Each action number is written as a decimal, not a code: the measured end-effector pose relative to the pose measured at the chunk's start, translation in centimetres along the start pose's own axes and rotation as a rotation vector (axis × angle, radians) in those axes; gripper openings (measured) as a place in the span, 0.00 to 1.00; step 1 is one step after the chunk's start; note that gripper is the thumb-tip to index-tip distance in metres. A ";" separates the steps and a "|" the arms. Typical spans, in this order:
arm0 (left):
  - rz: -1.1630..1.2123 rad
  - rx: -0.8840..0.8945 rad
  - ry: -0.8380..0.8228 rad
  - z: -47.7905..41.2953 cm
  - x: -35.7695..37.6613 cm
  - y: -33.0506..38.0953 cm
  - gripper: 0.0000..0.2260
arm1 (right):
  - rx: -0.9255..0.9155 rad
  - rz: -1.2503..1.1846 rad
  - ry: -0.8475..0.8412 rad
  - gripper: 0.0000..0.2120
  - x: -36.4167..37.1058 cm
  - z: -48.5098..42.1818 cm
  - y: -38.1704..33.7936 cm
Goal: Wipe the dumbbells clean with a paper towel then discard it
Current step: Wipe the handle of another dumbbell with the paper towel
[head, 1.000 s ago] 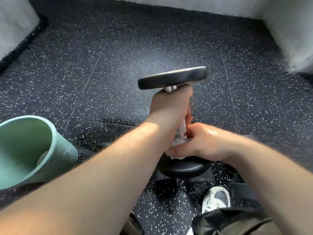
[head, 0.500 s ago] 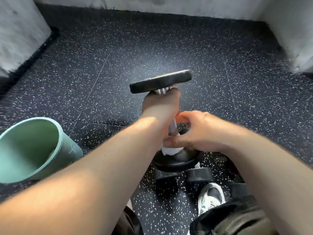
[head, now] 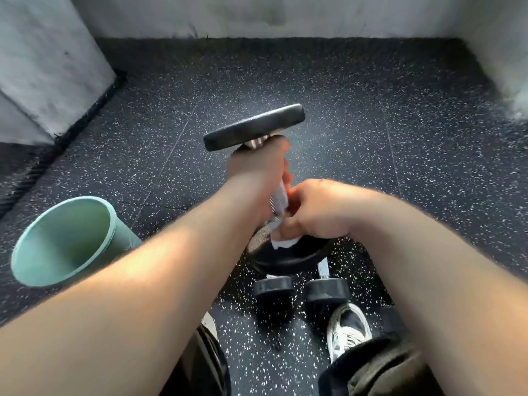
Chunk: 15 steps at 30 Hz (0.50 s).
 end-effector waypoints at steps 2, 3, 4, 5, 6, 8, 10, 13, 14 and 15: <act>0.005 -0.017 -0.013 0.6 0.1 -0.1 0.11 | -0.027 -0.022 -0.025 0.14 -0.1 0.5 0.5; 0.005 -0.019 -0.015 1.0 0.1 0.0 0.11 | -0.038 -0.044 -0.036 0.14 -0.1 0.7 0.6; 0.006 -0.020 -0.016 1.2 0.0 0.1 0.11 | -0.045 -0.070 -0.047 0.14 -0.1 0.7 0.7; 0.007 -0.021 -0.019 1.4 -0.1 0.2 0.10 | -0.048 -0.093 -0.057 0.14 0.0 0.7 0.8; 0.007 -0.022 -0.031 1.5 -0.1 0.3 0.10 | -0.053 -0.107 -0.067 0.13 0.0 0.6 0.8; 0.008 -0.013 -0.061 1.3 -0.1 0.6 0.10 | -0.071 -0.120 -0.080 0.12 0.1 0.2 0.6; 0.019 -0.011 -0.075 0.6 -0.1 0.6 0.10 | -0.075 -0.131 -0.081 0.12 0.2 -0.2 0.5; 0.051 -0.039 -0.060 -1.2 -0.6 0.0 0.10 | -0.077 -0.084 -0.084 0.09 0.6 -1.0 -0.1; 0.063 -0.059 -0.058 -1.9 -0.8 -0.4 0.09 | -0.073 -0.062 -0.092 0.09 0.8 -1.5 -0.3; 0.068 -0.075 -0.059 -2.4 -0.9 -0.8 0.09 | -0.070 -0.050 -0.100 0.10 1.0 -1.7 -0.5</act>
Point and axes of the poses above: each hand's wrist, its own z-axis away from the middle knuckle, its own x-axis out of the palm, y = z × x, the point moved 6 cm from there along -z, towards the middle knuckle, and after that the axes turned 12 degrees about y, right-handed, at the moved point
